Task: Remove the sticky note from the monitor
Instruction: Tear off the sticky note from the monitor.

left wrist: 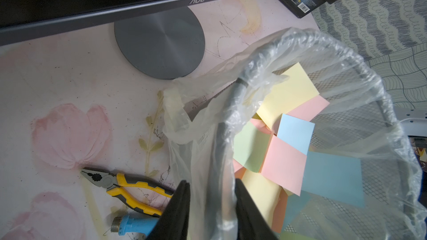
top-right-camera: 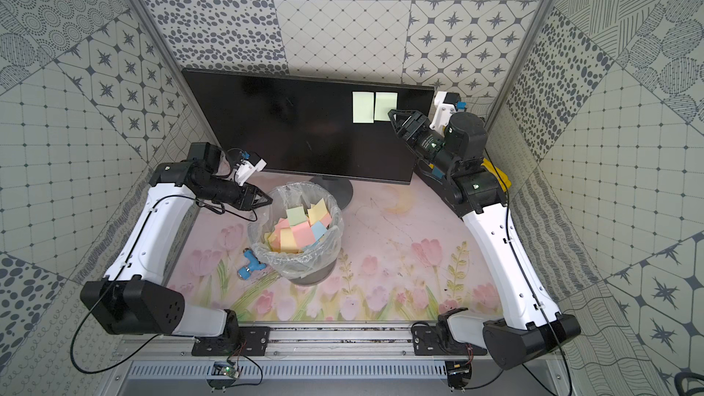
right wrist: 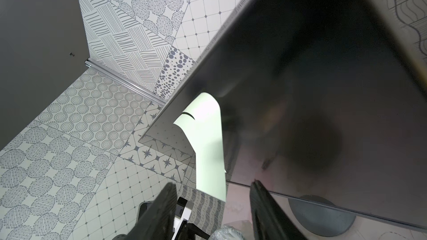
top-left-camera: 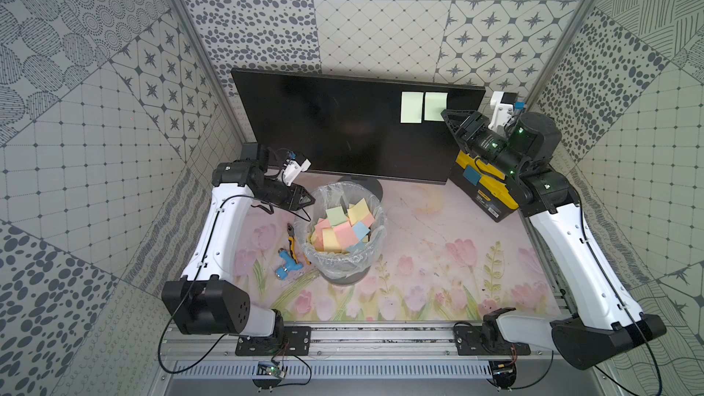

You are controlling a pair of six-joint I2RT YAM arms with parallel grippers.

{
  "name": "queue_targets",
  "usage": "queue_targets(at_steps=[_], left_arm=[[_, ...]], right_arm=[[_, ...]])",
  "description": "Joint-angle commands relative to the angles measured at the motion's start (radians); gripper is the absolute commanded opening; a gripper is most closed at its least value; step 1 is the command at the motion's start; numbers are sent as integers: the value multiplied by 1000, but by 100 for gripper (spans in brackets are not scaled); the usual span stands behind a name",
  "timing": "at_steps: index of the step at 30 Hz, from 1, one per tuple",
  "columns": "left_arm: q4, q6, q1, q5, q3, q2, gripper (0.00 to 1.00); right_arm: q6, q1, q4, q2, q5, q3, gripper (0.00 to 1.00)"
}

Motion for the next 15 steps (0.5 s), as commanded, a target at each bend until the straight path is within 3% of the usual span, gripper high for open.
queue_targets(at_steps=[1, 15], left_arm=[[-18, 22, -1, 14, 4, 5, 35], [-20, 28, -2, 7, 4, 9, 34]], right_arm=[[6, -3, 72, 23, -22, 27, 50], [-4, -3, 86, 48, -30, 42, 47]])
